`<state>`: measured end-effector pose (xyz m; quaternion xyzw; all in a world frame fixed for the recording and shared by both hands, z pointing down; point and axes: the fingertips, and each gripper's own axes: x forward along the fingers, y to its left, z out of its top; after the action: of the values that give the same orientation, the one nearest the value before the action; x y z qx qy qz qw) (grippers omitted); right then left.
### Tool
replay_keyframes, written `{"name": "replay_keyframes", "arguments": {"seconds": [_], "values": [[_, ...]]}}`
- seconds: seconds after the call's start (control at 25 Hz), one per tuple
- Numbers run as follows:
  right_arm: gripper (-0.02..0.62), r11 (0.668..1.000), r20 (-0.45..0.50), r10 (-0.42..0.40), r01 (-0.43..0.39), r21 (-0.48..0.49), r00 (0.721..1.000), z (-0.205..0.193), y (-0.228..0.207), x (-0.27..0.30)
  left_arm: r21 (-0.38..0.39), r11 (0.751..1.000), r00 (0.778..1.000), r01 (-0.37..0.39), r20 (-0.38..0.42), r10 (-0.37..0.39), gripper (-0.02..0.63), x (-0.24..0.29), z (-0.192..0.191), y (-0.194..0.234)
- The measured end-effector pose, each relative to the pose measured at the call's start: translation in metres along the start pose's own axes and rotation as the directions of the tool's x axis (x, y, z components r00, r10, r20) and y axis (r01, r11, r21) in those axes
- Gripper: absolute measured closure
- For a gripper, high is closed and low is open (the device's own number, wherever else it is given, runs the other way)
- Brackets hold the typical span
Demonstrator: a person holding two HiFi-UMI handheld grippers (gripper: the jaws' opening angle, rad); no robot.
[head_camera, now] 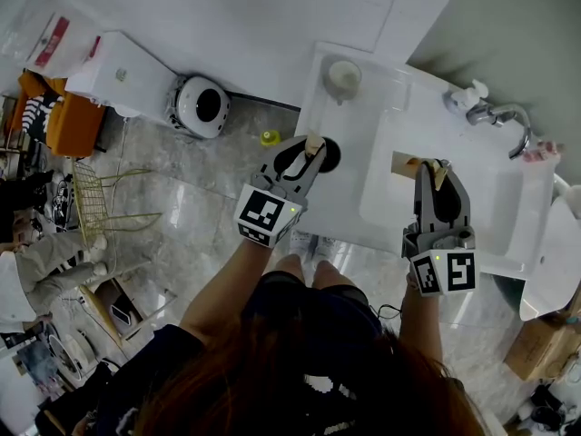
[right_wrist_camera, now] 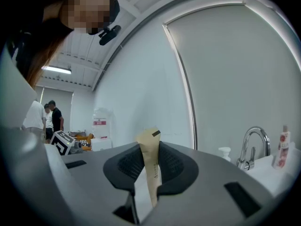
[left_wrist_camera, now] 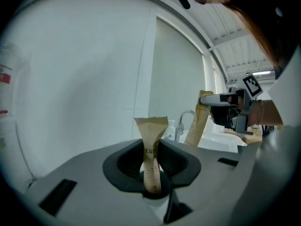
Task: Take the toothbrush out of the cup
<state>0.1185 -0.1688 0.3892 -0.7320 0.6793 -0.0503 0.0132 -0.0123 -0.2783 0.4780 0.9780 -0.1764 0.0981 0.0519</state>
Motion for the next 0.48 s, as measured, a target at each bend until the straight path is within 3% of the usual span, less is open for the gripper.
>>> {"name": "replay_keyframes", "arguments": {"seconds": [0.48], "values": [[0.515, 0.999, 0.072, 0.028, -0.026, -0.030, 0.997, 0.039, 0.022, -0.006, 0.061, 0.998, 0.994, -0.023, 0.112, 0.016, 0.515, -0.050, 0.094, -0.012]]}}
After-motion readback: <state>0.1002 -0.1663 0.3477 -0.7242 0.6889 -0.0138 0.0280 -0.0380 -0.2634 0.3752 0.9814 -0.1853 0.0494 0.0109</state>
